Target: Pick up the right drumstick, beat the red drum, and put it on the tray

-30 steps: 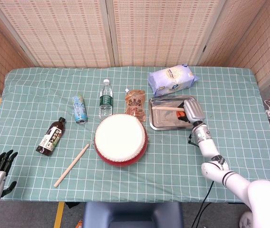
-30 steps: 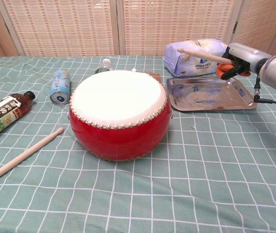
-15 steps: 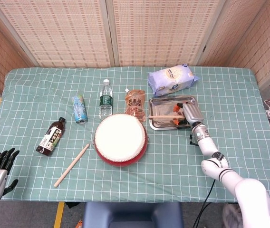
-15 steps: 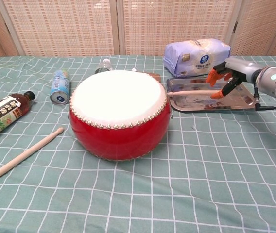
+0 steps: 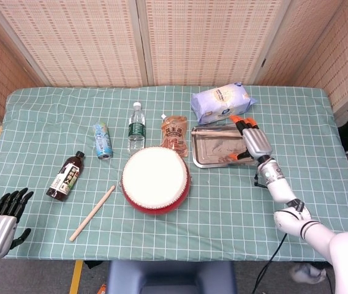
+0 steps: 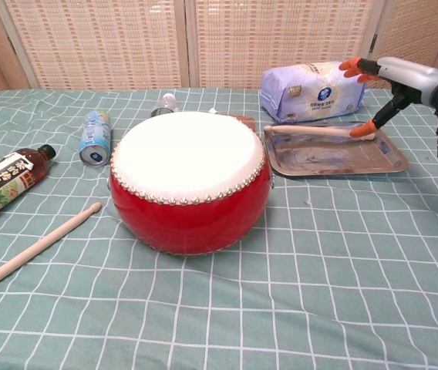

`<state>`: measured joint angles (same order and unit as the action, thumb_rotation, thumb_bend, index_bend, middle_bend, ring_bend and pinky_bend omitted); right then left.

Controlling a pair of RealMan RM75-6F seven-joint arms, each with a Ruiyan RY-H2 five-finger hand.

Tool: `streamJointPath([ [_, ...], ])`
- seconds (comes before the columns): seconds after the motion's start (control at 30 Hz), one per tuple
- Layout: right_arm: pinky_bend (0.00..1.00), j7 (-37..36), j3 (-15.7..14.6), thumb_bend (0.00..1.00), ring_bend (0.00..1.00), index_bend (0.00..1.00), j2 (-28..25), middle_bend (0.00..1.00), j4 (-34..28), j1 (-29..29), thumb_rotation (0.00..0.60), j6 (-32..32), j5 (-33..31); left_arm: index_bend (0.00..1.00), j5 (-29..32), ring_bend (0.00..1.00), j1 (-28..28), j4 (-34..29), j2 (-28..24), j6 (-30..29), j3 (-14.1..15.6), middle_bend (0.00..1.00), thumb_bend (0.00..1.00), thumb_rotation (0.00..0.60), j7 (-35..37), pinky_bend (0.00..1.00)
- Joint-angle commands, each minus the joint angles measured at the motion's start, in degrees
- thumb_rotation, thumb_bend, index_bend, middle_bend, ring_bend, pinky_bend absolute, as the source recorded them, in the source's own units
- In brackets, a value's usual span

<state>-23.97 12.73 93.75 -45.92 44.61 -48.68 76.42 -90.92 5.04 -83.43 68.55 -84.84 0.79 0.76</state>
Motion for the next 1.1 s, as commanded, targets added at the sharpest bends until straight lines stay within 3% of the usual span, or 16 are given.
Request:
streamJointPath([
  [0.03, 0.00, 6.31, 0.88, 0.01, 0.00, 0.00, -2.74, 0.05, -4.85, -1.89, 0.600, -3.62, -1.26, 0.06, 0.13, 0.00, 0.00, -0.04, -0.09, -0.08, -0.08, 0.00, 0.22, 0.600, 0.02, 0.03],
  [0.2, 0.03, 19.00, 2.13, 0.08, 0.00, 0.02, -6.65, 0.05, -14.00, -5.43, 0.600, -8.48, -5.59, 0.07, 0.60, 0.00, -0.09, 0.15, -0.27, -0.23, -0.26, 0.00, 0.22, 0.600, 0.41, 0.03],
  [0.3, 0.05, 25.13, 2.43, 0.09, 0.00, 0.05, -11.46, 0.05, -24.28, -9.12, 0.600, -12.09, -8.64, 0.06, 0.82, 0.00, -0.06, 0.38, -0.21, -0.36, -0.47, 0.00, 0.22, 0.600, 0.78, 0.03],
  [0.47, 0.05, 30.20, 1.29, 0.09, 0.00, 0.06, -19.54, 0.06, -38.04, -14.66, 0.600, -16.68, -10.93, 0.06, 1.05, 0.00, 0.17, 0.54, -0.24, -0.13, -0.65, 0.00, 0.22, 0.600, 0.97, 0.03],
  [0.6, 0.05, 31.04, -1.60, 0.09, 0.00, 0.07, -24.85, 0.05, -47.09, -20.41, 0.600, -22.33, -9.11, 0.06, 1.29, 0.00, 0.21, 0.51, -0.32, -0.21, -0.83, 0.00, 0.22, 0.600, 1.07, 0.03],
  [0.8, 0.05, 30.17, -6.52, 0.09, 0.00, 0.07, -29.09, 0.05, -53.67, -28.25, 0.600, -30.79, -3.58, 0.06, 1.43, 0.00, 0.25, 0.08, -0.72, -0.49, -1.08, 0.00, 0.22, 0.600, 1.00, 0.03],
  [1.1, 0.05, 27.38, -11.79, 0.09, 0.00, 0.04, -29.97, 0.05, -55.85, -36.38, 0.600, -38.43, 2.93, 0.06, 1.55, 0.00, 0.31, -0.53, -0.87, -0.81, -1.33, 0.00, 0.22, 0.600, 0.70, 0.03],
])
